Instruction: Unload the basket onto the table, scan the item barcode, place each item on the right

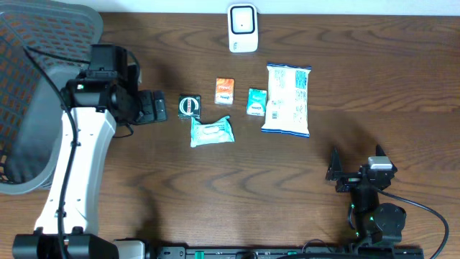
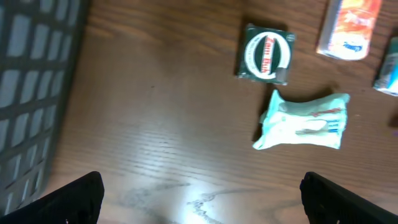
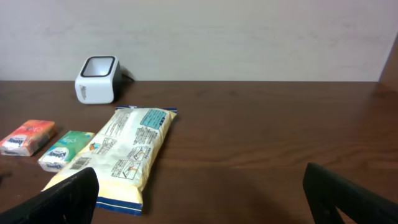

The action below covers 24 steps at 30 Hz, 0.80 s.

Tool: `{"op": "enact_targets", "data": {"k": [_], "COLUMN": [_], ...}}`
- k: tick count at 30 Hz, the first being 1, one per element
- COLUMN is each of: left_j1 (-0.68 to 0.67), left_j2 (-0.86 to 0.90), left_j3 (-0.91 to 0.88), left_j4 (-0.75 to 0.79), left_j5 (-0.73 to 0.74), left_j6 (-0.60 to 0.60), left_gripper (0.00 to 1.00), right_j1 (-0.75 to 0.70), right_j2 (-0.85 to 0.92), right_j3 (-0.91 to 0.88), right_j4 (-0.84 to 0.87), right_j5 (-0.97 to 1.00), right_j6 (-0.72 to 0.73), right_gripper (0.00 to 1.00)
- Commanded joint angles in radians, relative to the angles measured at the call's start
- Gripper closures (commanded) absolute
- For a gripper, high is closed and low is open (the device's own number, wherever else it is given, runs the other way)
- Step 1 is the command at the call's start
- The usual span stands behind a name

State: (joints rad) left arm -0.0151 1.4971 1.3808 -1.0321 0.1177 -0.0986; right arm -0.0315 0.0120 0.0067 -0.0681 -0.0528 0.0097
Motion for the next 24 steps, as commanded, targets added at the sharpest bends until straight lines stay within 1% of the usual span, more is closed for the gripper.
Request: {"op": "enact_targets", "data": {"k": [1,12,17,20,24], "left_j1": [-0.008,-0.008,-0.008,-0.008,-0.009], "left_j2": [0.006,0.006,0.006,0.006,0.006], "left_j3": [0.011,0.011,0.01,0.006,-0.008], "left_j4": [0.023,0.014,0.036,0.049,0.051], "left_j5": [0.002,-0.003,-0.122,-0.129,-0.126], "left_j6": [0.019,0.02,0.024,0.089,0.129], "left_gripper": [0.02,0.02,0.02,0.02,0.02], "right_j1": [-0.006,-0.006,-0.006,-0.006,-0.006], "right_j2": [-0.005,-0.005,-0.005,-0.005,-0.005], "right_j3": [-0.001,-0.001,-0.001,-0.001,-0.001], "right_j4": [-0.004,-0.004,-0.004,-0.004,-0.004], "right_j5": [0.001,0.001,0.001,0.001,0.001], "right_j6": [-0.007,-0.007,-0.007,-0.007,-0.007], "right_gripper": [0.01,0.01,0.01,0.01,0.01]}}
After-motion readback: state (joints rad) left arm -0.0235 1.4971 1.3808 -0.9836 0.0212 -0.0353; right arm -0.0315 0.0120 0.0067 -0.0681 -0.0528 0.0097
